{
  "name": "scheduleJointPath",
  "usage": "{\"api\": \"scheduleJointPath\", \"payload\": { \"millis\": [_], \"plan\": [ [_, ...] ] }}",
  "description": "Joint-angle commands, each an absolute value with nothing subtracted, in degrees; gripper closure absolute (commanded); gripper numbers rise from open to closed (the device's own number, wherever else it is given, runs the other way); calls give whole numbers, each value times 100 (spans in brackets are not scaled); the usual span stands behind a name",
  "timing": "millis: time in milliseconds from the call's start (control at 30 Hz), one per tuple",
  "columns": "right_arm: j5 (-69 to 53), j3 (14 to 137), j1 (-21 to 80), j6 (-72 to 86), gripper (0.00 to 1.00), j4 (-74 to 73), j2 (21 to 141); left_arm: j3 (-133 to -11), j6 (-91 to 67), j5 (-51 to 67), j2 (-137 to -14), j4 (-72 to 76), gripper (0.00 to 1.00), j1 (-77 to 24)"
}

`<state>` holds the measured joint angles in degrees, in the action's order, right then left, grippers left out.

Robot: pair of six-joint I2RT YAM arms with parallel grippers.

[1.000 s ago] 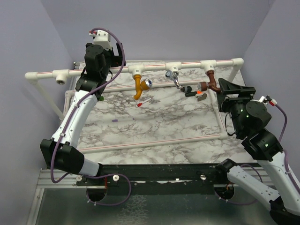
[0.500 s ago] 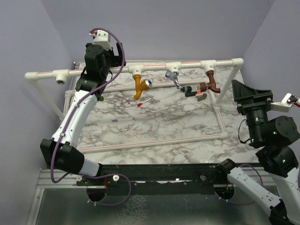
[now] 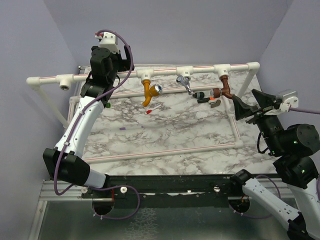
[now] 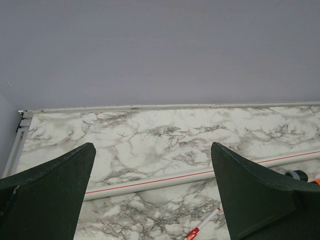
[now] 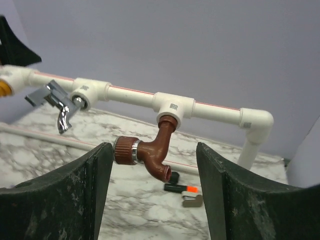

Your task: Install the water faucets

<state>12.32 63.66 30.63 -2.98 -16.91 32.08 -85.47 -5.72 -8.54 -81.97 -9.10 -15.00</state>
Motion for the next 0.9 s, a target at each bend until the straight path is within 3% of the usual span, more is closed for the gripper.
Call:
{"api": "scheduleJointPath", "payload": {
  "millis": [0, 167, 367, 867],
  "plan": [
    [213, 6630, 3057, -2614, 28, -2259, 3332, -8374, -528, -765, -8455, -1483, 1, -1494],
    [-205, 6721, 3050, -4134, 29, -3169, 3502, -8375, -529, -764, -8478, -1480, 1, -1494],
    [-51, 6256, 3054, -5524, 28, -3279, 3368, -8382, -529, -754, -8489, -1485, 1, -1494],
    [1132, 4981, 3059, -7789, 26, -1243, 3314, -8383, -535, -747, -8482, -1485, 1, -1494]
  ]
}}
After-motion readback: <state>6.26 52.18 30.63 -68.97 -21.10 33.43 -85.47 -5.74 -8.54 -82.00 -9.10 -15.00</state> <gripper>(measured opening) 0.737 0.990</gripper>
